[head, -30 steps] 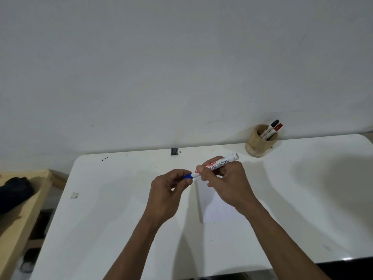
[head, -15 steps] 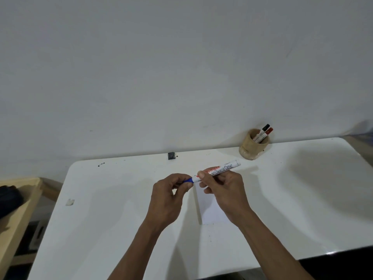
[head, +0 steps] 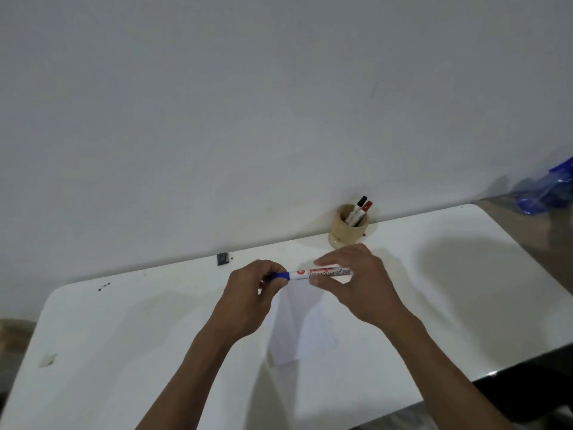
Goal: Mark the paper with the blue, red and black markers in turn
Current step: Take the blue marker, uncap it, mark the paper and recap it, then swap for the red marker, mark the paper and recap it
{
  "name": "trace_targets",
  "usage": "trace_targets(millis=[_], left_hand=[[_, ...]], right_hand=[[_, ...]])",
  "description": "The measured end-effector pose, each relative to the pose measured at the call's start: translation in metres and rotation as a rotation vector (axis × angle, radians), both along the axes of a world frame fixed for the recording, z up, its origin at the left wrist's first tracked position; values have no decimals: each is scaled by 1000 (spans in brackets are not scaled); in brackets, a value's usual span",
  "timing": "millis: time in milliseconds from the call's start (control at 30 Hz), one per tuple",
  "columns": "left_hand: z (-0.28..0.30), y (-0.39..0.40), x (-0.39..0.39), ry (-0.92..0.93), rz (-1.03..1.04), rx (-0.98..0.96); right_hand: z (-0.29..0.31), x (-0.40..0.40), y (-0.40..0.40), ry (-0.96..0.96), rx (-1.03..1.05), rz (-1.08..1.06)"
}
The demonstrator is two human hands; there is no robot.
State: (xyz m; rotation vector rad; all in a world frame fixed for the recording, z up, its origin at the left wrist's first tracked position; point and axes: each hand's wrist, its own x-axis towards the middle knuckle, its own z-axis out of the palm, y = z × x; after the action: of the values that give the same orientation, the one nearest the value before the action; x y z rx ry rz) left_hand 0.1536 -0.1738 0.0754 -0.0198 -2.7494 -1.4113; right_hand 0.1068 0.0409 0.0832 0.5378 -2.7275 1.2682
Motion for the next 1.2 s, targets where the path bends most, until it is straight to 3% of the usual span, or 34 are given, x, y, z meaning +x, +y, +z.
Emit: trace_targets(millis=[100,200,333,467,633,833,1200], left_hand=[[10,23,-24,-7,-40,-16],[20,50,-52,2,-48,12],[17,74,-84,-49,1,53],[-11,98,-117,-132,154,57],[-43,138,-152,-192,247,68],[-65,169,-184,-290,297,121],[-72,172,-191,-164,260,211]], right_hand=[[-8,-17,17,221,171,77],[-12,-38,37,302,204,73],[-17,-67,61,240,136,25],[-2,-103,82,65,-189,-128],[7,-153,86,81,-456,-272],[-15,-184,78,103,-382,-310],[-58,-207,86,-27,-295,-290]])
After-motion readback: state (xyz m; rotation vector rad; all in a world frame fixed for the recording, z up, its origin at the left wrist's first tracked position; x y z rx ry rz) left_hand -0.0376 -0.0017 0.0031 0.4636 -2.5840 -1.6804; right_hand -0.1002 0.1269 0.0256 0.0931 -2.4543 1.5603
